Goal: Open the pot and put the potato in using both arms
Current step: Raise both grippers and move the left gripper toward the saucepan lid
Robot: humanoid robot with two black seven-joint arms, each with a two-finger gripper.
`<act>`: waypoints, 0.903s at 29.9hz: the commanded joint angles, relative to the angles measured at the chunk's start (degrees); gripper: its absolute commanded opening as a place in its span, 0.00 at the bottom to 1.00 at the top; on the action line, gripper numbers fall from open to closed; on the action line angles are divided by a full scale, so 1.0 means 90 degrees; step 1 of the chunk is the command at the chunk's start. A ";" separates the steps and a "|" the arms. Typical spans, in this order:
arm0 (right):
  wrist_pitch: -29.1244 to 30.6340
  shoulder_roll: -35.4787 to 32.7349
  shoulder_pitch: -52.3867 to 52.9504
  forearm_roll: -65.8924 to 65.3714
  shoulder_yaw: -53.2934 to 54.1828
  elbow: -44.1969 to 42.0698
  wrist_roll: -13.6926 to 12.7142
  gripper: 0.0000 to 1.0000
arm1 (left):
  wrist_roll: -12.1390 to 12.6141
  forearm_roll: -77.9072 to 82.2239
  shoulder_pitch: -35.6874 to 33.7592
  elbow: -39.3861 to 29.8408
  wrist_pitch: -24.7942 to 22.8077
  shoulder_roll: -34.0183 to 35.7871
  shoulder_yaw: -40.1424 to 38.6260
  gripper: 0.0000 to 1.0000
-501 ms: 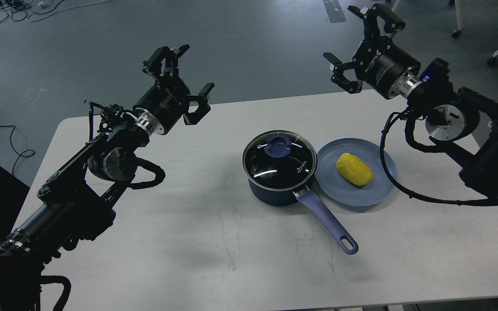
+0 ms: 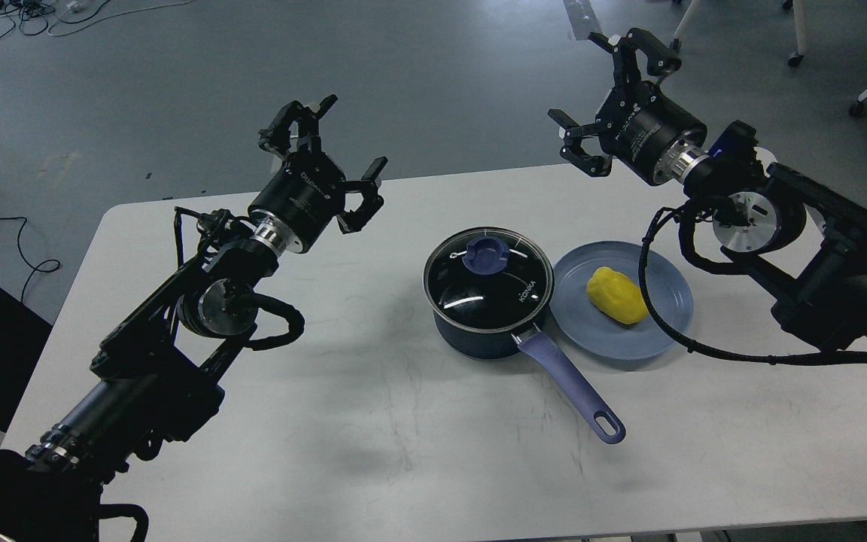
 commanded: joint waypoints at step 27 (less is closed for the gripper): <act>-0.0042 -0.0061 -0.0229 -0.0011 -0.0152 0.0068 -0.0327 1.00 | 0.0079 0.0053 0.0198 -0.0005 0.0036 -0.0036 0.0000 0.99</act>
